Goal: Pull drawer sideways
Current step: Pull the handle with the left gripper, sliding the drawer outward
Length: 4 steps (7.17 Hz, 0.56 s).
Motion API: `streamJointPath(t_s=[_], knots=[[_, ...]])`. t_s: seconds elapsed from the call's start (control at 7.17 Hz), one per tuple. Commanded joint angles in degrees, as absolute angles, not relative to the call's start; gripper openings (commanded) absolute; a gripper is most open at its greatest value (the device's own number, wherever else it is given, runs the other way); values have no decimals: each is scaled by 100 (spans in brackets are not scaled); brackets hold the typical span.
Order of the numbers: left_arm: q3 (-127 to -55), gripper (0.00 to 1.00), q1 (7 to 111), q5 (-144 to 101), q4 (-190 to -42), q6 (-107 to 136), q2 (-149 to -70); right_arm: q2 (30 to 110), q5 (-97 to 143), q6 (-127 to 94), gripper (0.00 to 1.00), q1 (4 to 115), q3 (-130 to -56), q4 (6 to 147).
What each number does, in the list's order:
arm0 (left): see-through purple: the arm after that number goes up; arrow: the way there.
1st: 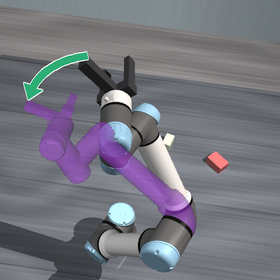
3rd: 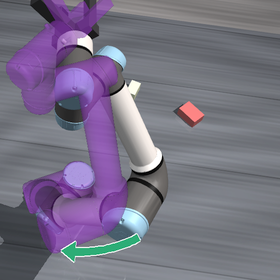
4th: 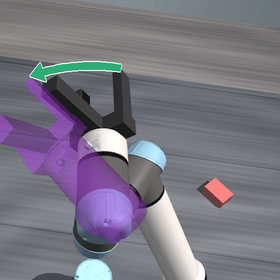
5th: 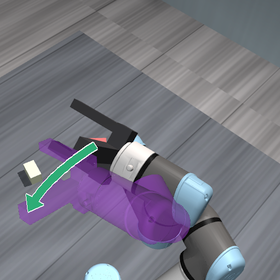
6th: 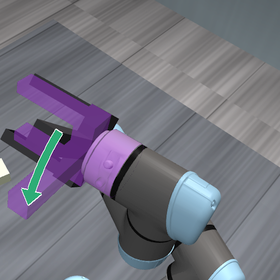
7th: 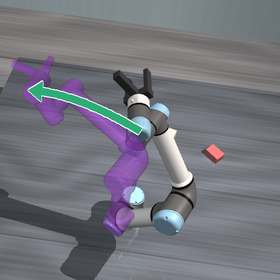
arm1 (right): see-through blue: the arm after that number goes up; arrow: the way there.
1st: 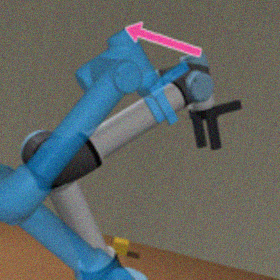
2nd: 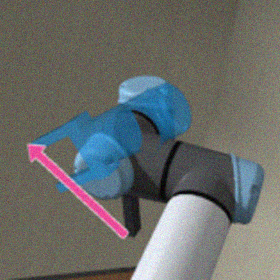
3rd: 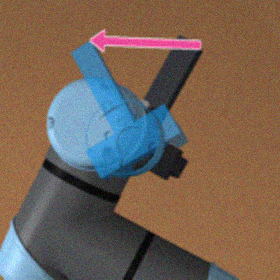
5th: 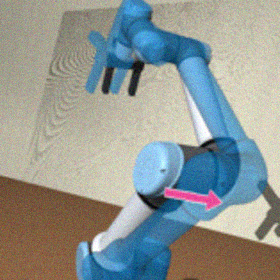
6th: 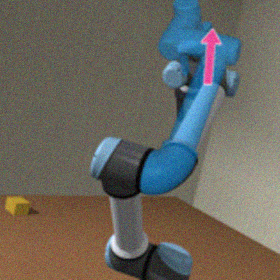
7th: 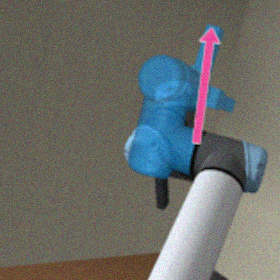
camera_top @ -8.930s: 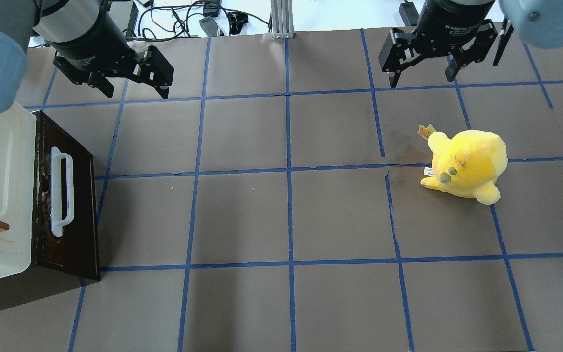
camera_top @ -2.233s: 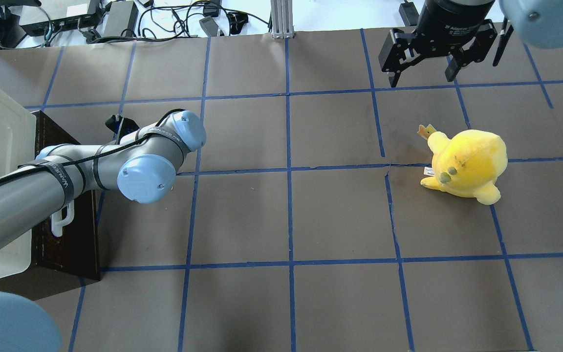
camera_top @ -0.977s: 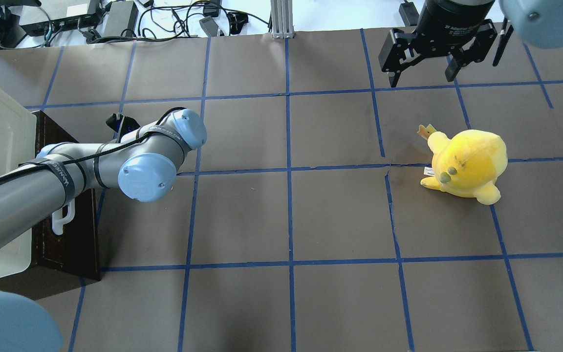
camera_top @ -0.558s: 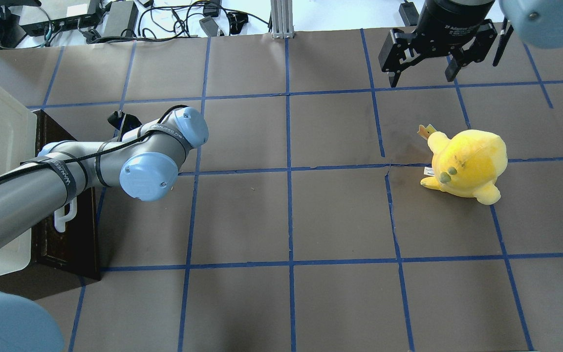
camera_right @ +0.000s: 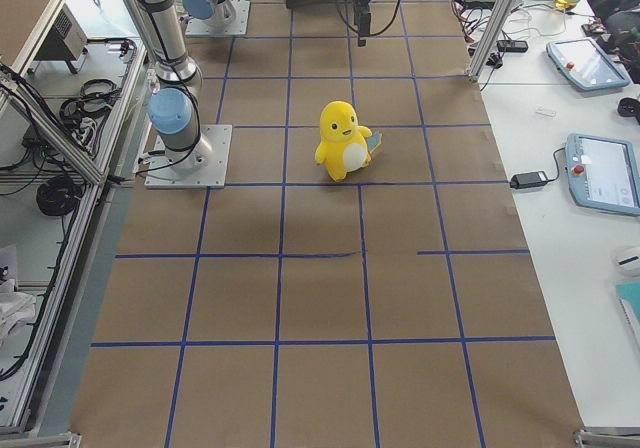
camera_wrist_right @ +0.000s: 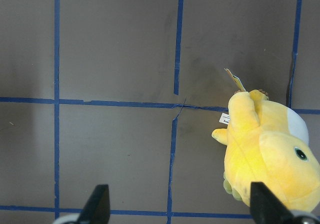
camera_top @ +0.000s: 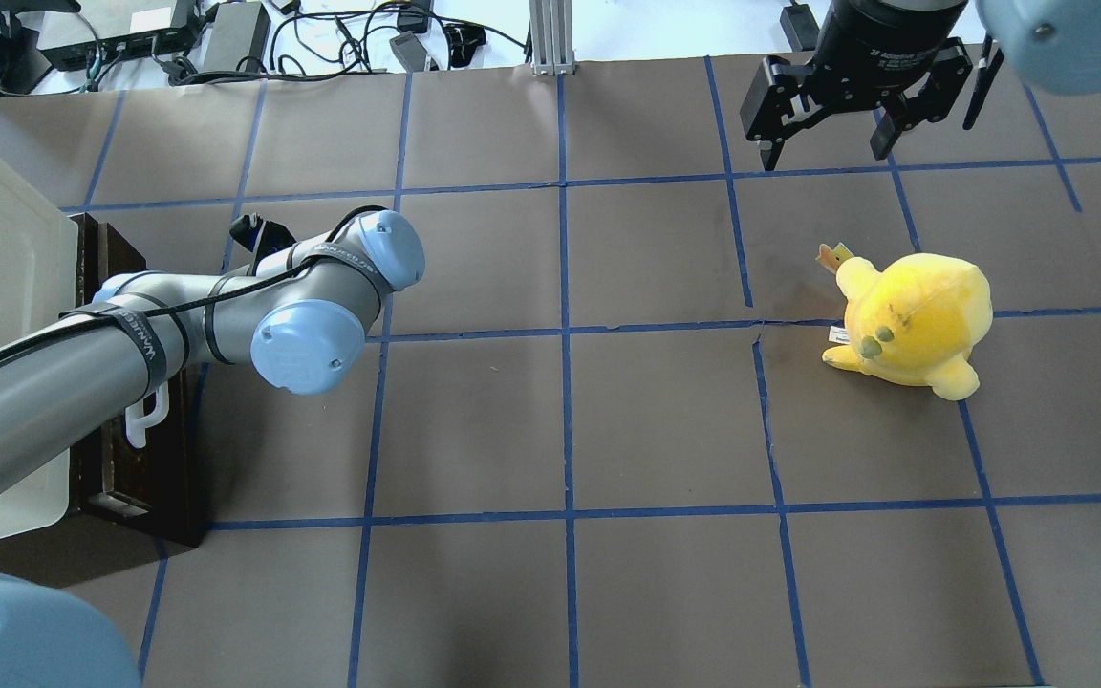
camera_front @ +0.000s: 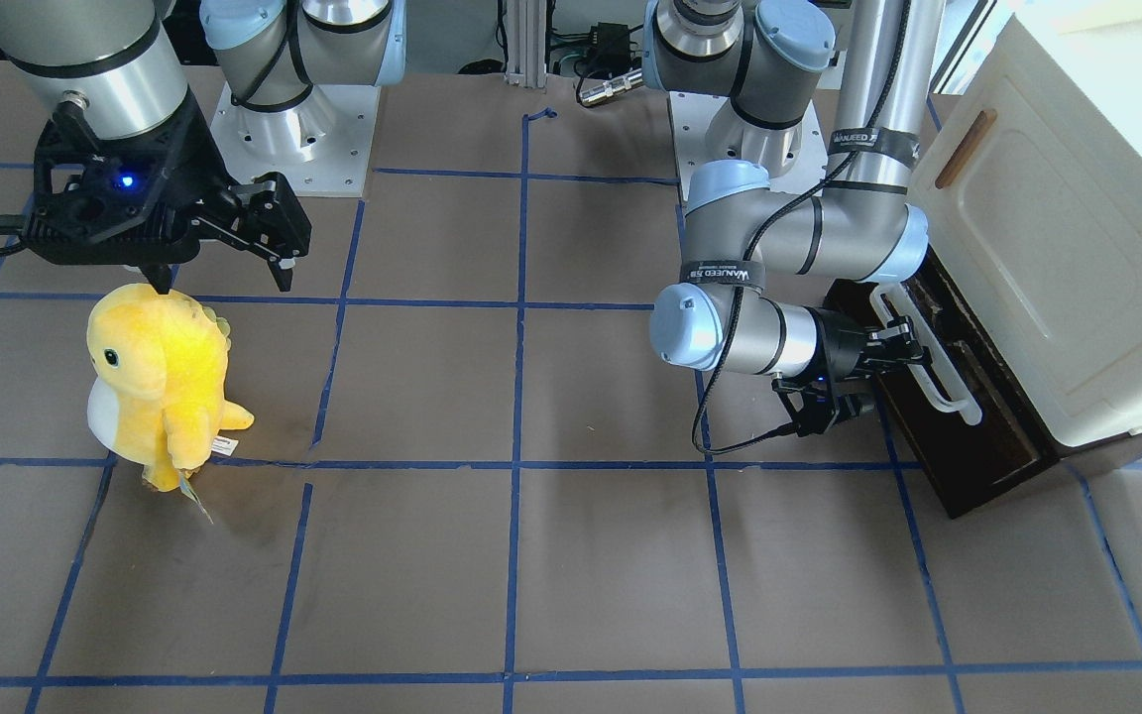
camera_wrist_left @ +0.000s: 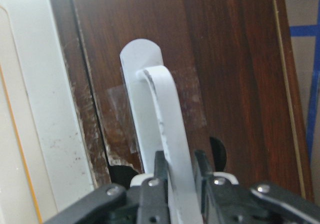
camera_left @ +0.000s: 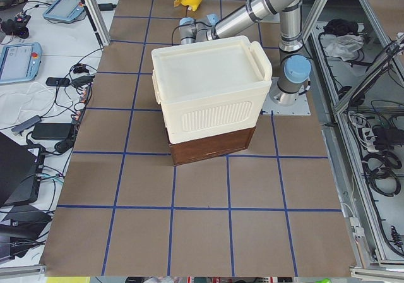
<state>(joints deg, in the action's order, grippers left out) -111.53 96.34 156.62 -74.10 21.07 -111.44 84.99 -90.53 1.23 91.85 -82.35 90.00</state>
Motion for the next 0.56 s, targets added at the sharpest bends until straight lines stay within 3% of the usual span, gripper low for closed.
streamJointPath(t_s=[0.0, 0.42], knots=[[-11013, 12, 9790, 15532, -7409, 1934, -11136, 8499, -9053, 123, 100, 9185, -8235, 9000], [-10917, 12, 10053, 15347, -7418, 1925, -11145, 8499, -9053, 123, 100, 9185, -8235, 9000]])
